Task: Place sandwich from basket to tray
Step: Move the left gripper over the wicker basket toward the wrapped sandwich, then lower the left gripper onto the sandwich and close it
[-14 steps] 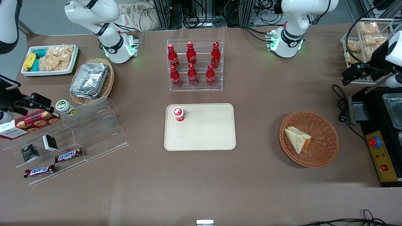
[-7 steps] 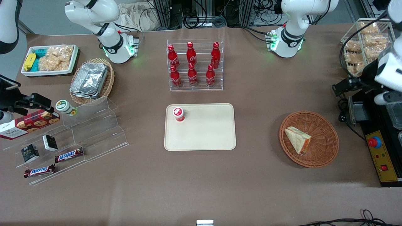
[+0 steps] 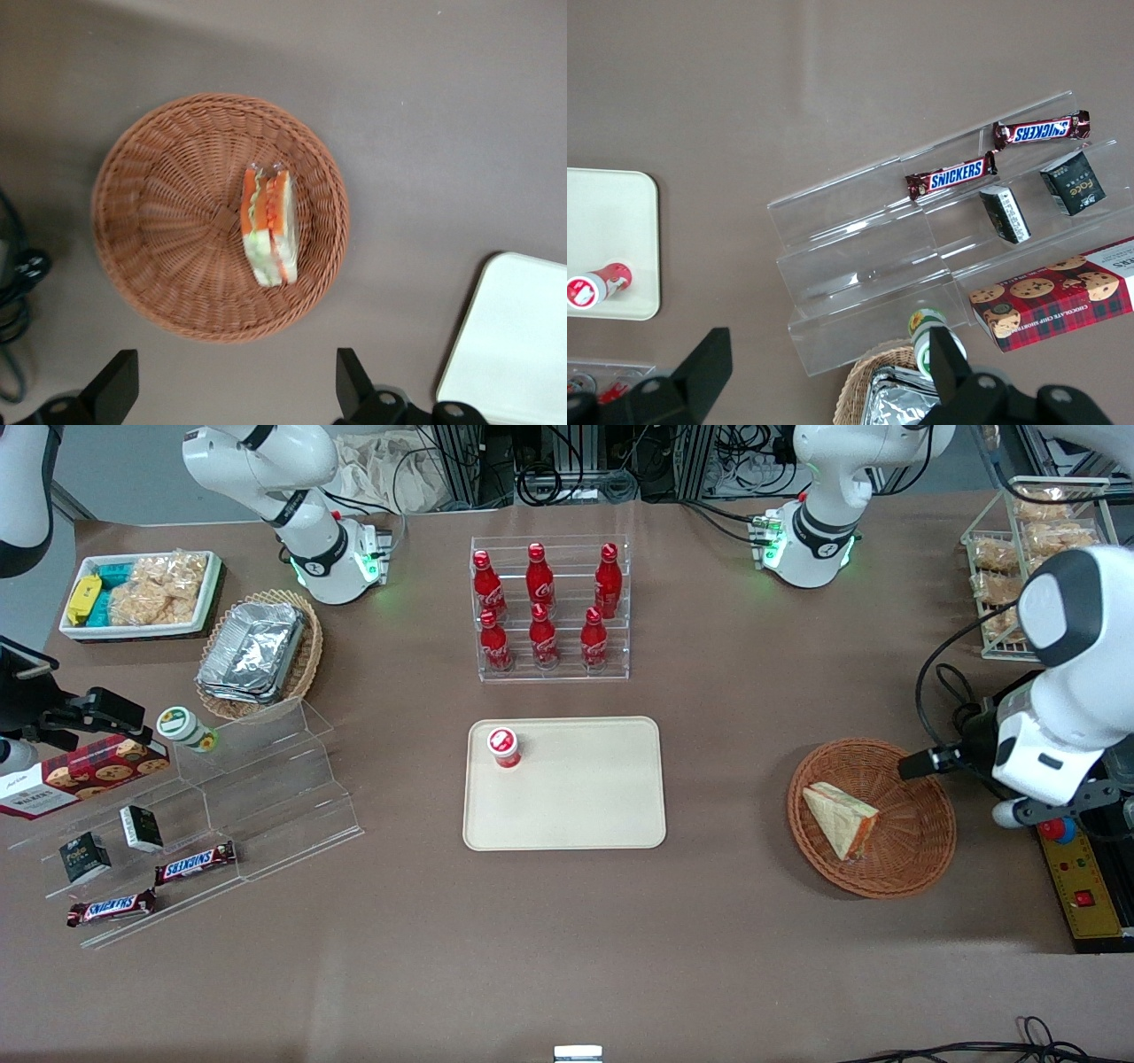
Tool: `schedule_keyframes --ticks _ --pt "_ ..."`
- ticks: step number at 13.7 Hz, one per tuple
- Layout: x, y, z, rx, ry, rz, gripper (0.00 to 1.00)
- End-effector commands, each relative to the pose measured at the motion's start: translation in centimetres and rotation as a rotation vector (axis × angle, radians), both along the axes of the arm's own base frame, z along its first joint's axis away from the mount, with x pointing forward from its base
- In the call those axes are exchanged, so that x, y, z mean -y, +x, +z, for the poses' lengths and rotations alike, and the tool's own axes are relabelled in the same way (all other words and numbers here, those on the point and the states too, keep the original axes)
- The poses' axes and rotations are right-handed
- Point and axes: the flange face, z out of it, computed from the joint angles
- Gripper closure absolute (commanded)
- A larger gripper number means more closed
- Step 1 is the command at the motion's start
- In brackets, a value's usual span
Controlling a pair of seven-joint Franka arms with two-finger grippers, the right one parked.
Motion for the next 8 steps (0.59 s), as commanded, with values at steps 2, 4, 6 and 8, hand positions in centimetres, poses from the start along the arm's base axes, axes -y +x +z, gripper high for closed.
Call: schedule_keyframes --ticks 2,4,6,8 --pt "-0.3 0.9 -5.7 -0.018 -0.018 0.048 0.00" --pt "-0.4 1.7 -9.2 -0.025 -0.016 0.054 0.00" --pt "-0.5 1.9 -11.9 -0.010 -0.014 0.063 0.00" --pt "-0.5 2.1 -13.7 -0.003 -0.013 0.073 0.00"
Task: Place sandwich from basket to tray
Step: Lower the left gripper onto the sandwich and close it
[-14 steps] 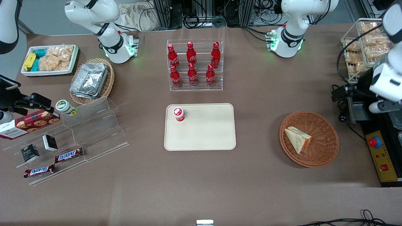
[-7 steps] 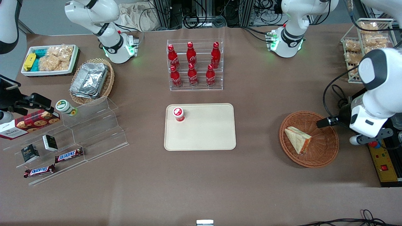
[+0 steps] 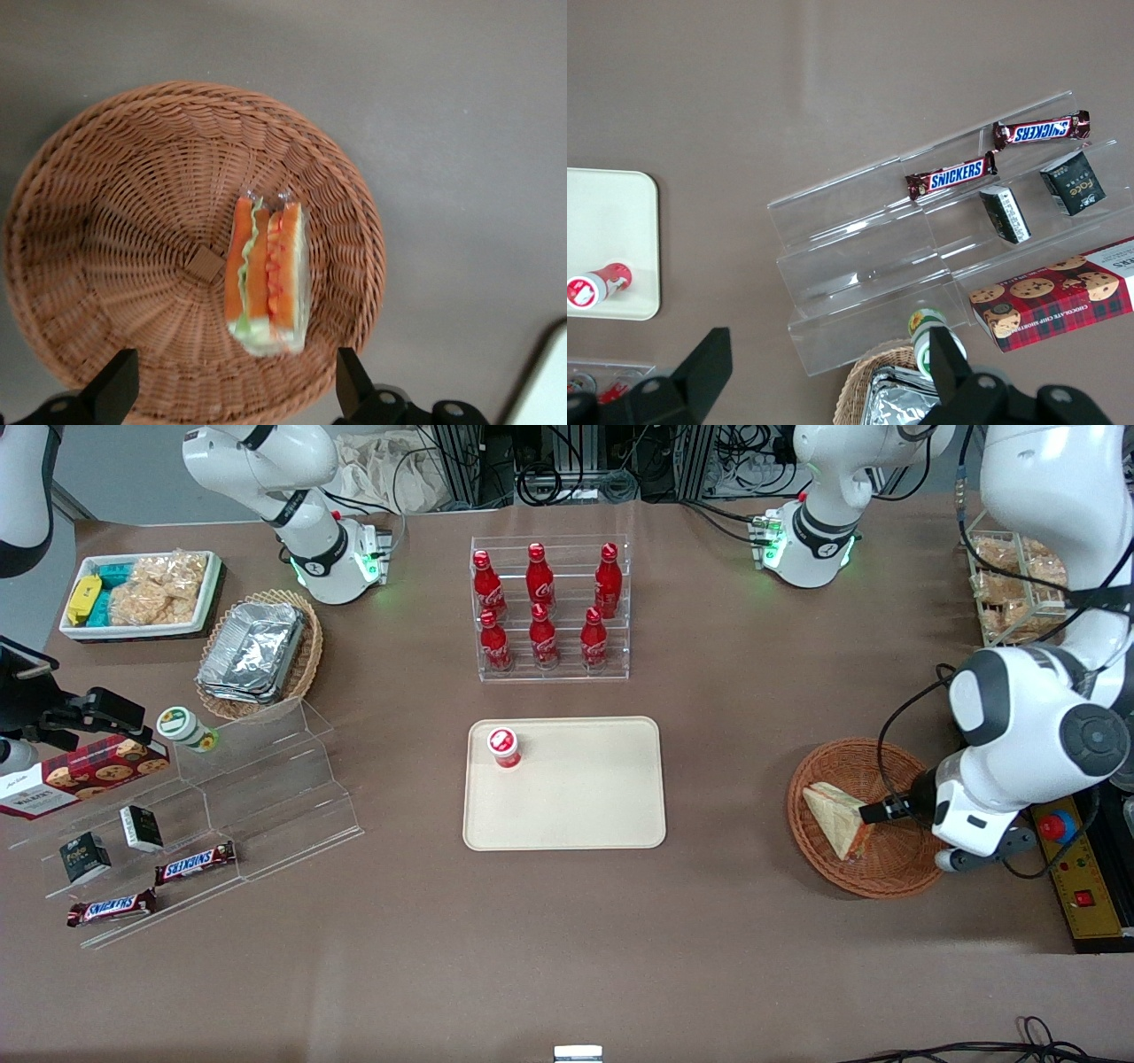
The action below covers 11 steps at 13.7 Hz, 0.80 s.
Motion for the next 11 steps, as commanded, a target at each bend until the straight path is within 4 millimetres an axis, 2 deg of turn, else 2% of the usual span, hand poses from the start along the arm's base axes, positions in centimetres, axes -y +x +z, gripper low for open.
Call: schedule_keyframes --ticks 1,6,7,8,11 --pt "-0.1 0.2 -1.8 0.012 -0.016 0.036 0.00" --pt "-0.1 -0.2 -5.7 0.027 -0.033 0.076 0.00" --pt "0.0 -0.3 -6.0 0.022 -0.033 0.076 0.04" --pt "0.0 -0.3 -6.1 0.018 -0.041 0.107 0.15" --pt "0.3 -0.2 -6.0 0.014 -0.051 0.171 0.61"
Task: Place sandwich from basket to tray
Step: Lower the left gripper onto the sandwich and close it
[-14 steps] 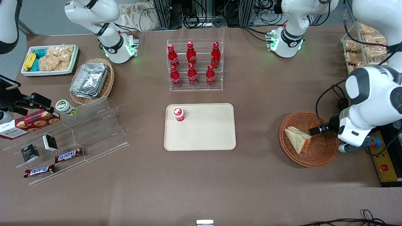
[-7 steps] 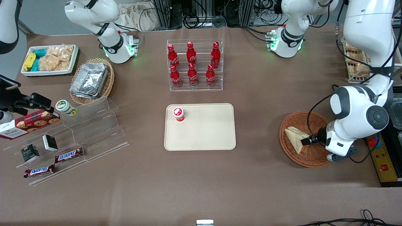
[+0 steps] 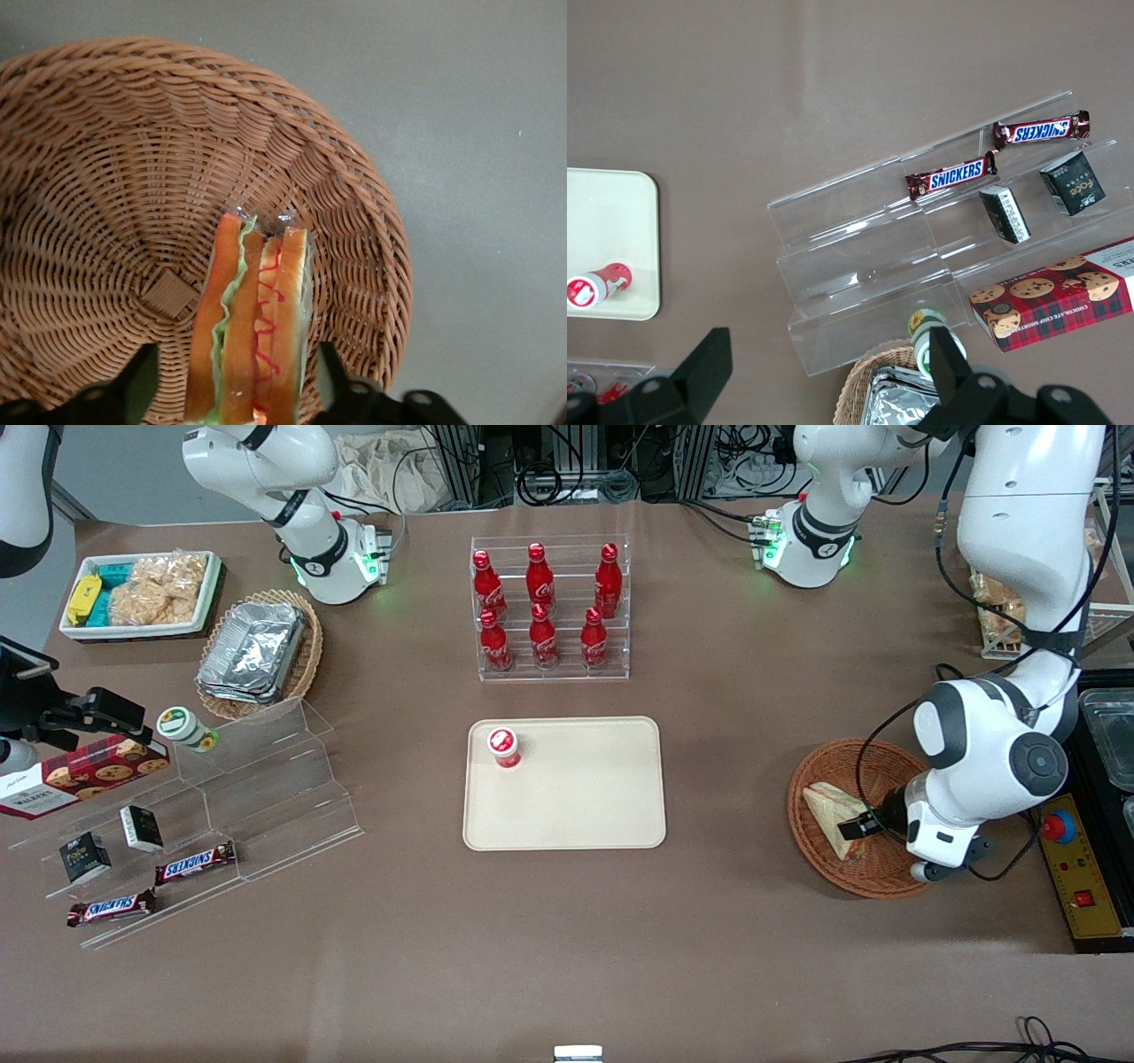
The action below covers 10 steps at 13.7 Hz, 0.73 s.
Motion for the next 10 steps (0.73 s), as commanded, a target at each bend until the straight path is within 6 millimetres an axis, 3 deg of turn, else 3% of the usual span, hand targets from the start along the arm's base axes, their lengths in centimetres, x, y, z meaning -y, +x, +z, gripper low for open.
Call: schedule_keyframes --ticks 1,2,4,6,10 --pt "0.4 0.2 0.9 0.019 -0.014 0.065 0.73" --pt "0.4 0.4 1.5 0.022 -0.014 0.087 0.85" --pt "0.5 1.1 4.7 0.067 -0.017 0.092 0.98" --pt "0.6 1.2 9.0 0.073 -0.018 0.073 1.00" --pt "1.2 -0.4 21.4 0.020 0.000 -0.015 1.00"
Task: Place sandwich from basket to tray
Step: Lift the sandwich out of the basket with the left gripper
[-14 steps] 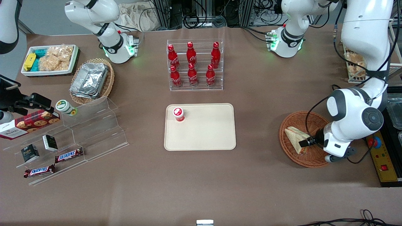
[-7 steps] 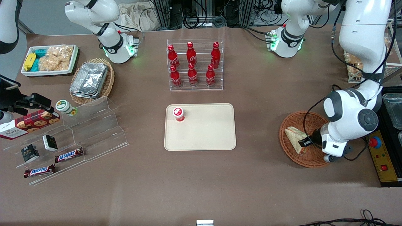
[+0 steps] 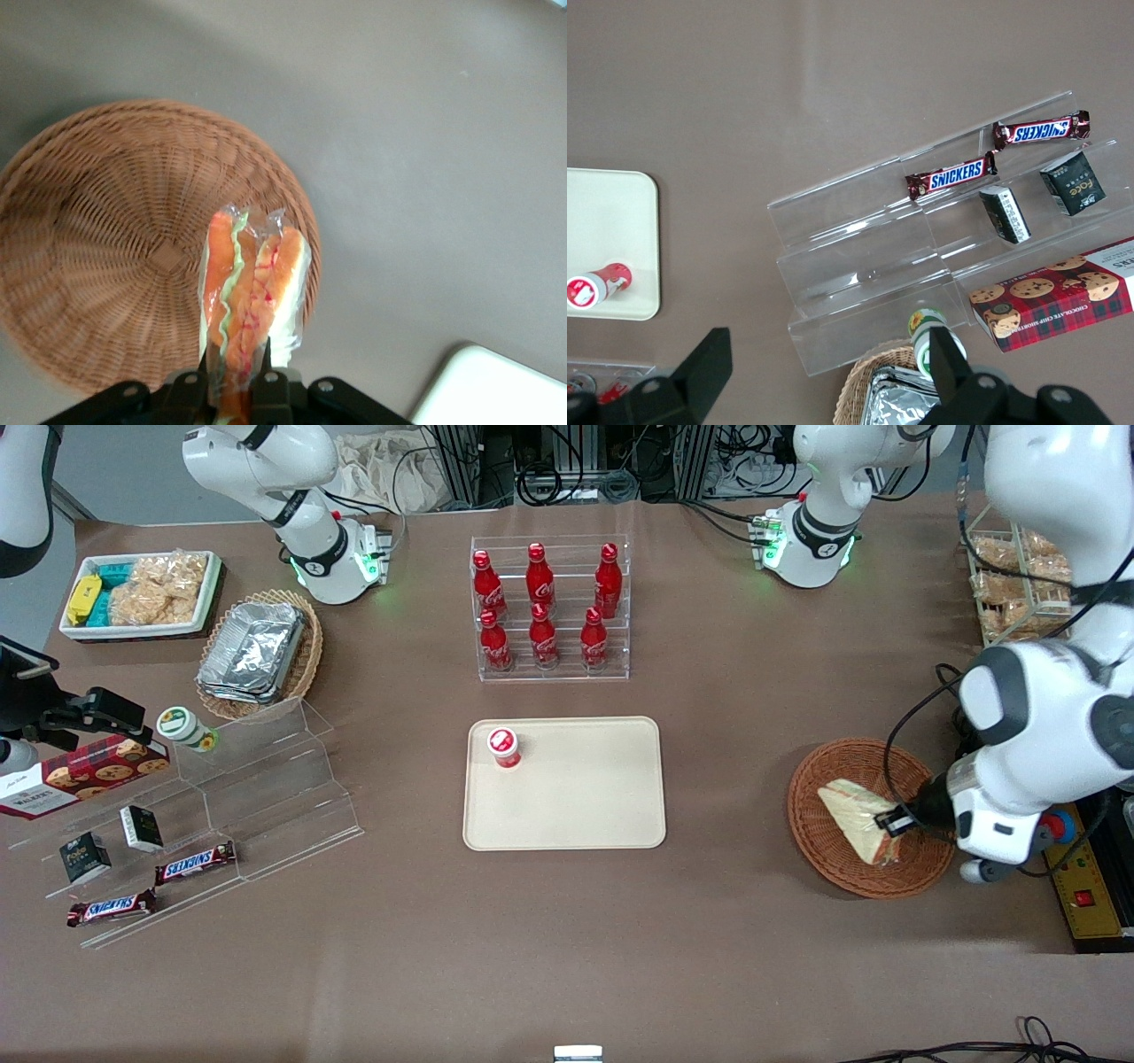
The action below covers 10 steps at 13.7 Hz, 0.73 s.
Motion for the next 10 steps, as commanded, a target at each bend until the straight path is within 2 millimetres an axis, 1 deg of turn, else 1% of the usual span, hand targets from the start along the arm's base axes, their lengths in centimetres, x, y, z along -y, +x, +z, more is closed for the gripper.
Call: schedule_keyframes --ticks 1,2,4,5,6,7,8,9,10 --pt "0.7 -2.4 9.7 -0.024 0.036 -0.066 1.00" --pt "1.2 -3.5 12.8 -0.048 0.050 -0.087 1.00" --pt "4.3 -5.8 18.8 -0.073 0.085 -0.149 1.00" --pt "6.0 -7.0 20.7 -0.085 0.095 -0.164 1.00" --pt "8.4 -8.7 22.9 -0.087 0.100 -0.157 1.00" --pt "11.1 -10.5 24.6 -0.086 0.104 -0.155 1.00" --pt "14.1 -12.3 25.7 -0.086 0.108 -0.157 1.00" --pt "17.4 -14.0 26.3 -0.081 0.113 -0.151 1.00" --pt "20.8 -15.5 26.3 -0.087 0.114 -0.130 1.00"
